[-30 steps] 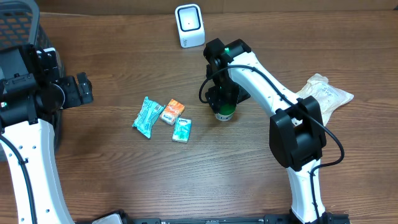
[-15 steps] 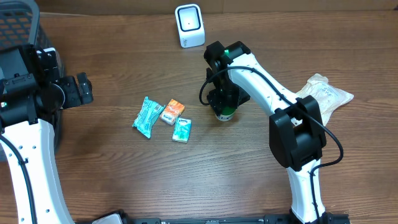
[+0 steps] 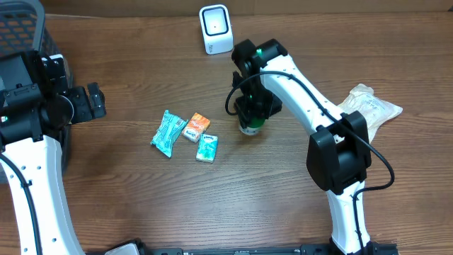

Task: Scan the item barcode
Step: 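Lift the jar and tilt it toward the white scanner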

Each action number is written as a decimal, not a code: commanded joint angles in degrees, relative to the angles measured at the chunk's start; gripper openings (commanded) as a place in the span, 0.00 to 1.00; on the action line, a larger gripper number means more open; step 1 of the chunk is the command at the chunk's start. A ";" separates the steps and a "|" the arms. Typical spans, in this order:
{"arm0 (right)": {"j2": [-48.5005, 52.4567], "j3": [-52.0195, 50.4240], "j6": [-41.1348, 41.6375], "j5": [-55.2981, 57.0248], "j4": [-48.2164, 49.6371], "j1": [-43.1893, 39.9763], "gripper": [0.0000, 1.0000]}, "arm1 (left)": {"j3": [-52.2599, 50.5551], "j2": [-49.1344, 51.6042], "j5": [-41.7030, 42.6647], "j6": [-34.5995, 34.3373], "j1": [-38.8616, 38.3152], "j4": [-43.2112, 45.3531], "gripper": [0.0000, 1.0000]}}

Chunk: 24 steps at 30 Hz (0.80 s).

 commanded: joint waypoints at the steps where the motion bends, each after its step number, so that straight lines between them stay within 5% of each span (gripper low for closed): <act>1: -1.03 5.29 -0.22 -9.97 -0.52 -0.94 0.58 | 0.33 0.20 0.48 0.66 -0.35 0.20 1.00; 15: -2.23 9.68 0.20 -63.28 -0.96 -14.08 0.64 | 0.33 0.20 0.48 0.66 -0.35 0.20 0.99; 24: -2.23 9.68 0.20 -80.56 -0.83 -16.85 0.63 | 0.33 0.20 0.48 0.66 -0.35 0.20 0.99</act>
